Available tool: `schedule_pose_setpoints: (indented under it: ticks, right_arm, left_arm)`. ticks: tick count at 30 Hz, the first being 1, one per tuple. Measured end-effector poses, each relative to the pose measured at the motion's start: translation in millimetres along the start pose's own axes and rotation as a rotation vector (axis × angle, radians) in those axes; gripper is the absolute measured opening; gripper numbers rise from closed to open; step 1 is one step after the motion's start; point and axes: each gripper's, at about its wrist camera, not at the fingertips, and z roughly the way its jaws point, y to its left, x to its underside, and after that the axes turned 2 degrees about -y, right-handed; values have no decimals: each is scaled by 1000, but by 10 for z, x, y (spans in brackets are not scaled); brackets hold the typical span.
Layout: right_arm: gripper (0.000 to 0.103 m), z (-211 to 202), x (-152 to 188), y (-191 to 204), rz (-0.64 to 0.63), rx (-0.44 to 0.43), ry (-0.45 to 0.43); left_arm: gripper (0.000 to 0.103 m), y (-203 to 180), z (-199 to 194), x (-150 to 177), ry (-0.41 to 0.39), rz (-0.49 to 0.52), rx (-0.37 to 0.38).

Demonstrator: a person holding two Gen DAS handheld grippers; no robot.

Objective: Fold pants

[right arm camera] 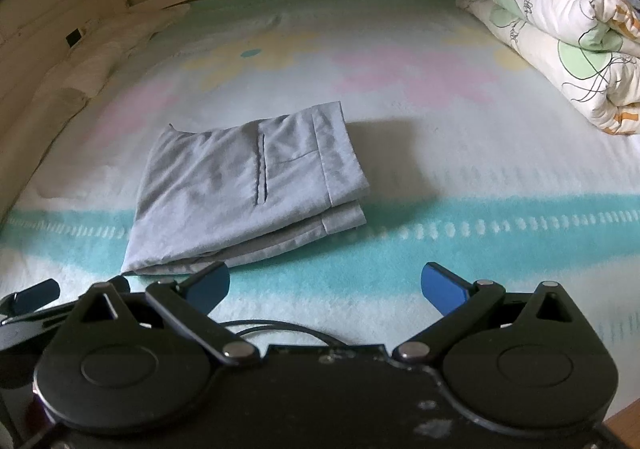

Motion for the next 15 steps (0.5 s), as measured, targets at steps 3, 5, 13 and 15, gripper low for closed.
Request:
schedule_pose_setpoints:
  ticks: [3, 5, 13, 15]
  right_arm:
    - [103, 1, 3, 2, -5, -2, 1]
    - [103, 2, 6, 0, -4, -3, 3]
    - [103, 2, 4, -17, 2, -6, 9]
    - [103, 5, 3, -17, 0, -8, 11]
  left_arm:
    - [87, -2, 6, -1, 3, 1, 1]
    - [87, -7, 8, 1, 3, 4, -2]
    - [87, -35, 15, 23, 4, 14, -4]
    - [87, -44, 20, 27, 7, 18, -1]
